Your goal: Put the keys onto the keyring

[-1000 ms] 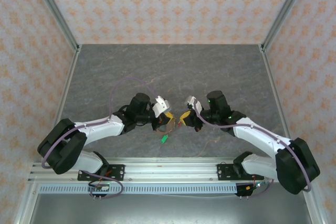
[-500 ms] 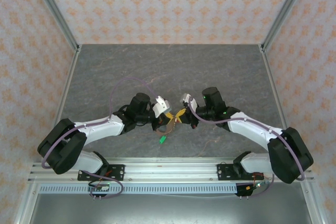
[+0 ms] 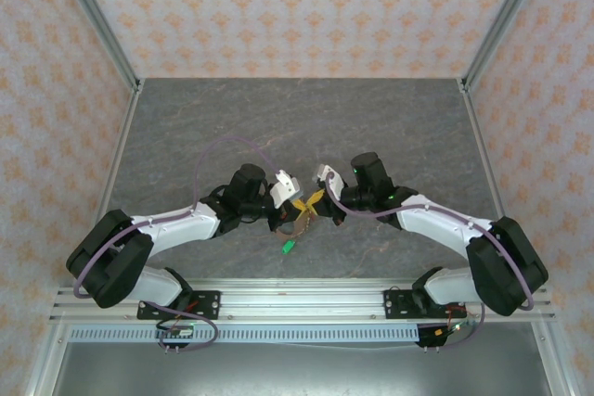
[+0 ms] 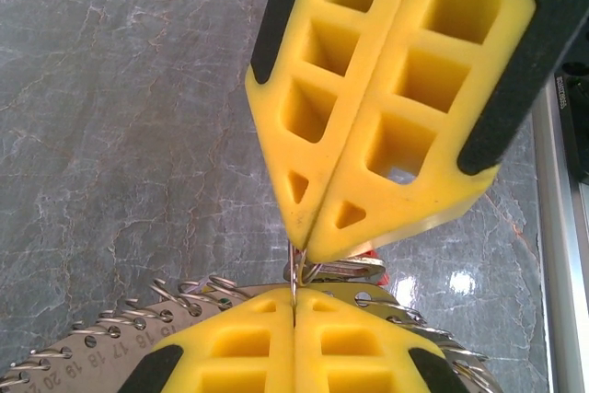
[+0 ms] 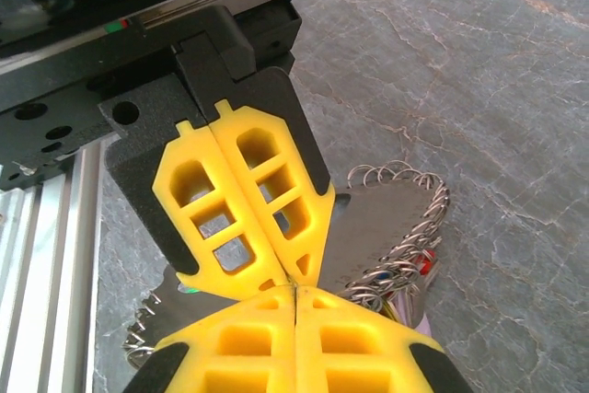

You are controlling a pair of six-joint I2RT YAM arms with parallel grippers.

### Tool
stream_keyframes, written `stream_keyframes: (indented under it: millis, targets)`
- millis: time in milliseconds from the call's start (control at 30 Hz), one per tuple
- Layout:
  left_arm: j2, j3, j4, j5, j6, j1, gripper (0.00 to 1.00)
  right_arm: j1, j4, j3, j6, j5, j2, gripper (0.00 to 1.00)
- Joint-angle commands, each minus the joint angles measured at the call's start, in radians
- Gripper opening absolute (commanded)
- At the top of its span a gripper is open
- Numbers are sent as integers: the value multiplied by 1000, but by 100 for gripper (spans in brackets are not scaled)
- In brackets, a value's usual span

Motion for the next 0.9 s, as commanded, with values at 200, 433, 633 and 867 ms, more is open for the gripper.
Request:
stream_keyframes:
  millis: [200, 433, 633, 867]
  targets:
    - [-15, 36, -2, 58, 32, -9, 0, 2, -26, 17, -41, 152, -17, 0]
    - [-9, 39, 14, 69, 26, -10, 0, 12, -119, 40, -102, 183, -23, 0]
    - [-9, 43, 16, 68, 27, -9, 0, 31, -216, 80, -152, 248, 1, 0]
    - [-12, 45, 1, 64, 32, -9, 0, 31, -195, 57, -138, 312, -35, 15]
